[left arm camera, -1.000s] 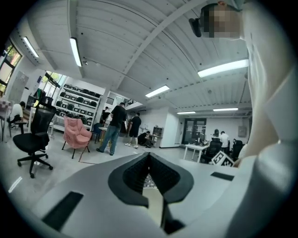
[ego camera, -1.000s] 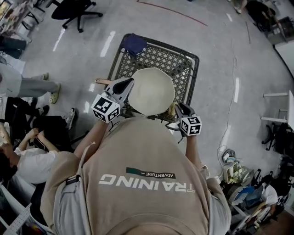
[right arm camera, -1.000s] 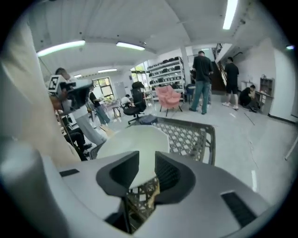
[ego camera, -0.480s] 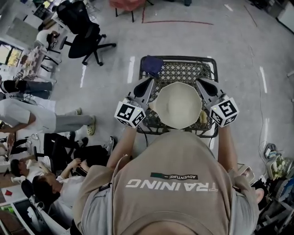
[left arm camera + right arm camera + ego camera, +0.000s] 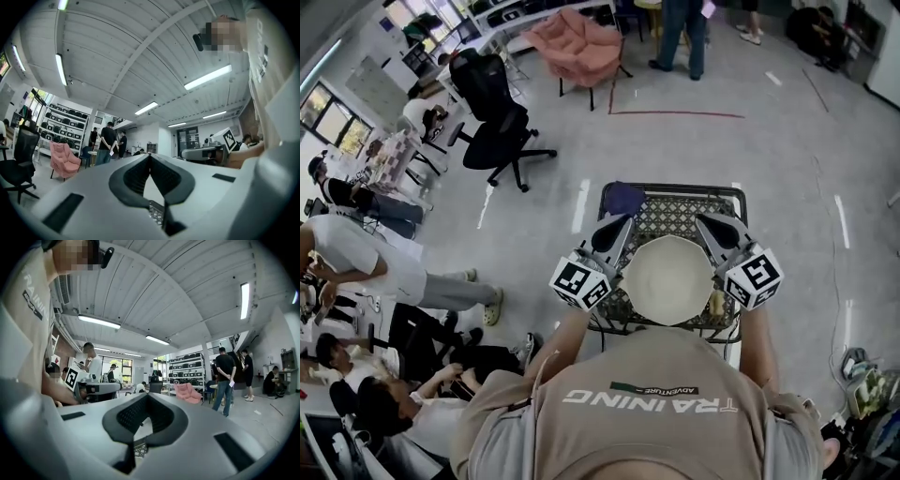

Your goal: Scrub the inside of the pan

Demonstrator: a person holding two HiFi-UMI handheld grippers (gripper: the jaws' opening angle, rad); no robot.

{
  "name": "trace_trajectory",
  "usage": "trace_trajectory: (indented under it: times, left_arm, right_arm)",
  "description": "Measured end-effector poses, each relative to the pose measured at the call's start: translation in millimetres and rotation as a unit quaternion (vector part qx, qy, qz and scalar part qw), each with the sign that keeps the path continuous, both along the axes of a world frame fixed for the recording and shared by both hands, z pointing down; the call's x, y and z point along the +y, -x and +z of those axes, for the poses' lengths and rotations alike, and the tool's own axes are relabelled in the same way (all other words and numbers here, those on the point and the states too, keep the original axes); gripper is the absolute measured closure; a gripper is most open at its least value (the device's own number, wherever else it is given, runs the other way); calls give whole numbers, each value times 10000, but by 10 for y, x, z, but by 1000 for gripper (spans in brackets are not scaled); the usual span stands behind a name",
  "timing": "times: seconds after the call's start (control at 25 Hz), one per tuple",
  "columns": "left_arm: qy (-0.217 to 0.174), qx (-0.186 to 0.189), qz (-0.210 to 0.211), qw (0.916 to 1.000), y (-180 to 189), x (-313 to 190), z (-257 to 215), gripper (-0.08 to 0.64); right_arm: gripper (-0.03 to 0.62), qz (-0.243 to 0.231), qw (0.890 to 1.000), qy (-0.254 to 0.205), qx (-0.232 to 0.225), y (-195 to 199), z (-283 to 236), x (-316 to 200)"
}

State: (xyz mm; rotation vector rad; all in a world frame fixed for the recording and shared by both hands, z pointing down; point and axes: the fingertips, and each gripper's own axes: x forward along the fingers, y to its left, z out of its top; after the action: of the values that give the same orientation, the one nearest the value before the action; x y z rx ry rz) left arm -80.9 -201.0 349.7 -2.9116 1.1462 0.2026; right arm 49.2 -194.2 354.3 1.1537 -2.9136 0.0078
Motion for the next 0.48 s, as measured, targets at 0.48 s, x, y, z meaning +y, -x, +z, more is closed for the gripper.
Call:
trace_trajectory:
  times: [0.48]
  left_arm:
    - [155,-205,3,9997,40,139,228,543]
  right_arm:
    - [575,-10,9993,369,48,-44,223,-44]
